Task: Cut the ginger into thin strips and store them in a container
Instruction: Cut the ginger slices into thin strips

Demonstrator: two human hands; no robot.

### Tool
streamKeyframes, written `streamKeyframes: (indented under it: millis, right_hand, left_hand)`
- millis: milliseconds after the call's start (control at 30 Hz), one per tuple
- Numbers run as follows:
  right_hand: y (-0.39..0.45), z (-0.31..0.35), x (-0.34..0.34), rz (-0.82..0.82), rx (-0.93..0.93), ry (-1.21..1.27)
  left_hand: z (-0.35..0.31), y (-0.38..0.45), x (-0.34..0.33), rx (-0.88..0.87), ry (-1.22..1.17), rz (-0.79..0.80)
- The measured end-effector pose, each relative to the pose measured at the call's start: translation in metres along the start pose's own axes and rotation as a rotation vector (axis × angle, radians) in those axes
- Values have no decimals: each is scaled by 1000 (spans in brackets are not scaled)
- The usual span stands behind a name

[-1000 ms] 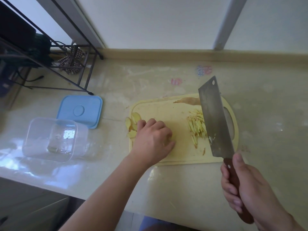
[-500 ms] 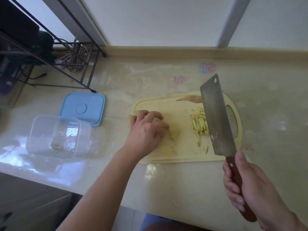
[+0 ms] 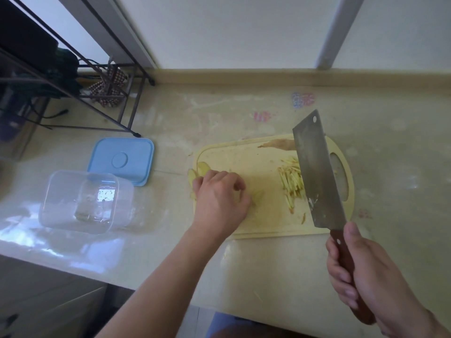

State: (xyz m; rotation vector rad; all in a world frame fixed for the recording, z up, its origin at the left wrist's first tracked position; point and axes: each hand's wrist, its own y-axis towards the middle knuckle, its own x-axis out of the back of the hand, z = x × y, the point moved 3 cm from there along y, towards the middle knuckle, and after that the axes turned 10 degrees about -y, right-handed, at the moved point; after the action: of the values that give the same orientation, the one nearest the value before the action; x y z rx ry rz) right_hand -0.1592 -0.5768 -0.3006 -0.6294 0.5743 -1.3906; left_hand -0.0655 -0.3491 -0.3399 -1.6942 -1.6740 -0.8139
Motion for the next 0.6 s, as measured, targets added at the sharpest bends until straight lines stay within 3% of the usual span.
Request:
streamKeyframes:
  millis: [100, 267, 600]
  right_hand:
    - [0, 0, -2, 4, 0, 3]
    - [-2, -1, 0, 12, 4, -8]
    - [-4, -4, 2, 21, 9, -15]
  left_hand:
    - [-14, -11, -14, -9, -51, -57]
    - [-12, -18, -20, 126, -164, -84]
    - [-9, -19, -23, -7, 101, -93]
